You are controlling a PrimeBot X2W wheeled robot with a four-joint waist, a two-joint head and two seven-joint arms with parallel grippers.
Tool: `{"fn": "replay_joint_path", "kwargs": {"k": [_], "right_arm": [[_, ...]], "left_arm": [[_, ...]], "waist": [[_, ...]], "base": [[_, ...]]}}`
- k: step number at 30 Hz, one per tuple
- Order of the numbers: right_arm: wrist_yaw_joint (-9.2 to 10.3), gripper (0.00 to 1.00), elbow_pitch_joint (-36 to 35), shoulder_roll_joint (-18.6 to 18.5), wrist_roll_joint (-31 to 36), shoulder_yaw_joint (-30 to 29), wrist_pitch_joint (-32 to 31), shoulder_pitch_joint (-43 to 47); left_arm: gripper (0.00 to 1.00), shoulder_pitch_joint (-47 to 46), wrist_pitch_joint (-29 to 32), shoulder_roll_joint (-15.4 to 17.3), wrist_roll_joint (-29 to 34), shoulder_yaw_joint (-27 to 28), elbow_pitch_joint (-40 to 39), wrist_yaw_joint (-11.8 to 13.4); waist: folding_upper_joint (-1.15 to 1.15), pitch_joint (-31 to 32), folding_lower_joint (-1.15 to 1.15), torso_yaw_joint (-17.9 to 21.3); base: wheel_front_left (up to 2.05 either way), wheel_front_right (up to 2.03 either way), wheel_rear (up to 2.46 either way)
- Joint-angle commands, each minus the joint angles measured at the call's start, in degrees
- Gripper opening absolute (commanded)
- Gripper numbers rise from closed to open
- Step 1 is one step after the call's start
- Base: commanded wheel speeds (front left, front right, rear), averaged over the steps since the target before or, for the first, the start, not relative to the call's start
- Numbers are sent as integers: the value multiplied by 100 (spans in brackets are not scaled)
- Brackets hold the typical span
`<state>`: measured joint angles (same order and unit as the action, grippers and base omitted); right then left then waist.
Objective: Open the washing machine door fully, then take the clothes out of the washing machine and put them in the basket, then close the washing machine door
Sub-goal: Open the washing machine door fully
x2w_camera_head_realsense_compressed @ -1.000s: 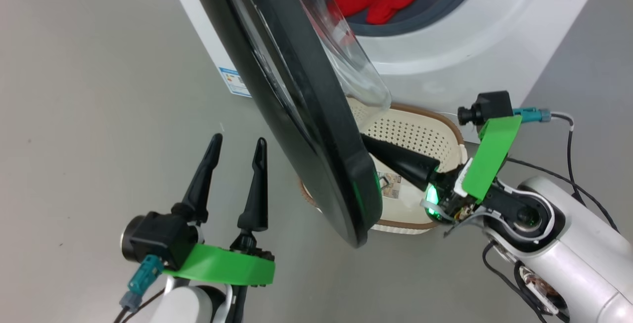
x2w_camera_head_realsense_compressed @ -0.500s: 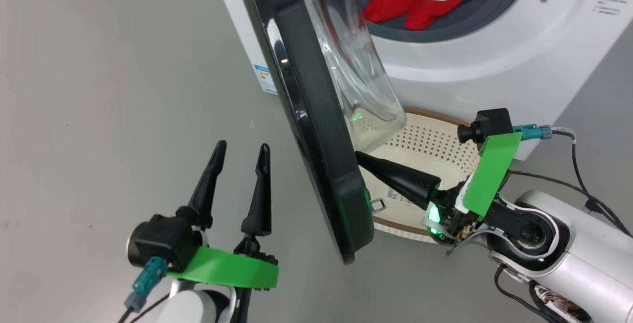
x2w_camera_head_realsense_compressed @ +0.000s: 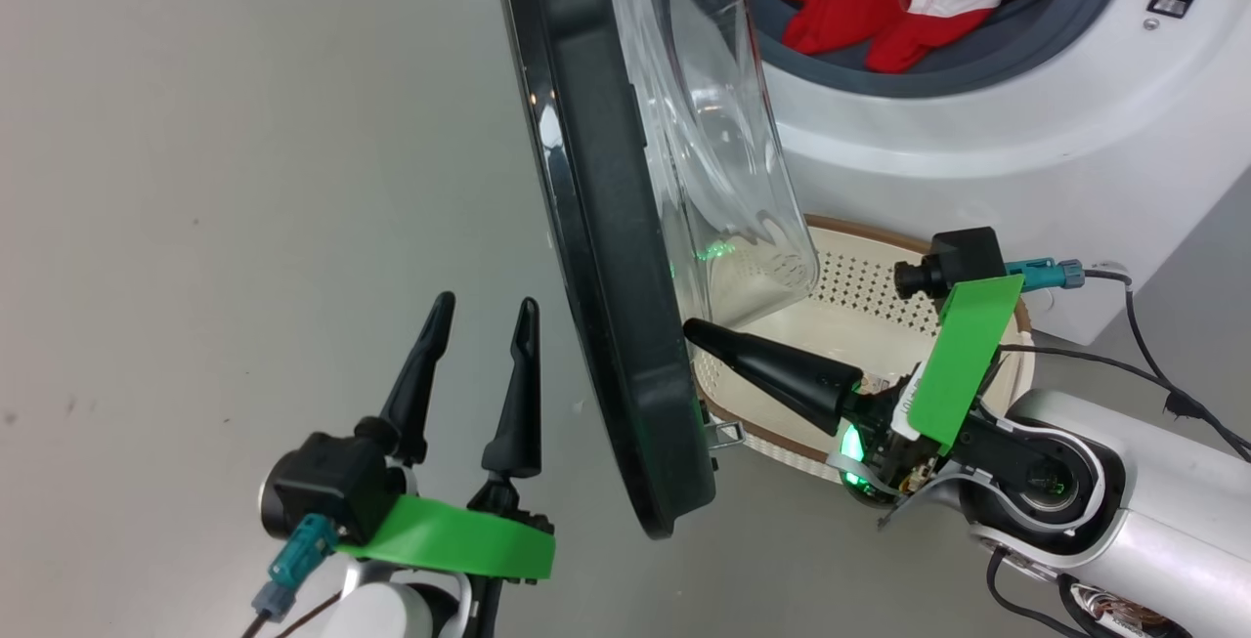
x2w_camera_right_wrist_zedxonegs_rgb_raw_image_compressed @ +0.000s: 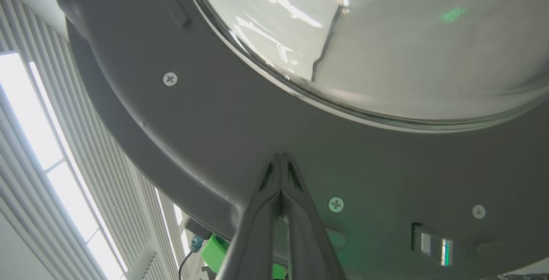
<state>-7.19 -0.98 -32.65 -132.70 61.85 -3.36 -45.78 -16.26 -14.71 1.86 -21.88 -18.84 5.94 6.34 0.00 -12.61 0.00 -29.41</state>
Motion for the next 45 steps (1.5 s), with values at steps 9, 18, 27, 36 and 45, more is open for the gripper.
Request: {"fn": "replay_joint_path", "kwargs": {"k": [9,18,27,36,45], "right_arm": [[-30,0,-321,-73,-178,267,233,-156],[-30,0,-407,-156,-274,370,374,-212],[-30,49,-102,-288,255,566,1019,-367],[-30,100,700,-308,1852,838,1819,-589],[-30,100,2721,546,4993,-938,1834,111]], "left_arm": [[100,20,-29,101,-57,153,-115,71],[100,31,-29,101,-81,155,-119,74],[100,62,-29,101,-51,213,-102,74],[100,155,-29,101,78,350,-97,22],[100,289,-29,101,189,468,-99,-67]], "waist": [[0,7,0,-88],[0,-4,0,-142],[0,37,0,-110],[0,151,0,3],[0,286,0,99]], "base": [[0,0,0],[0,0,0],[0,0,0],[0,0,0],[0,0,0]]}}
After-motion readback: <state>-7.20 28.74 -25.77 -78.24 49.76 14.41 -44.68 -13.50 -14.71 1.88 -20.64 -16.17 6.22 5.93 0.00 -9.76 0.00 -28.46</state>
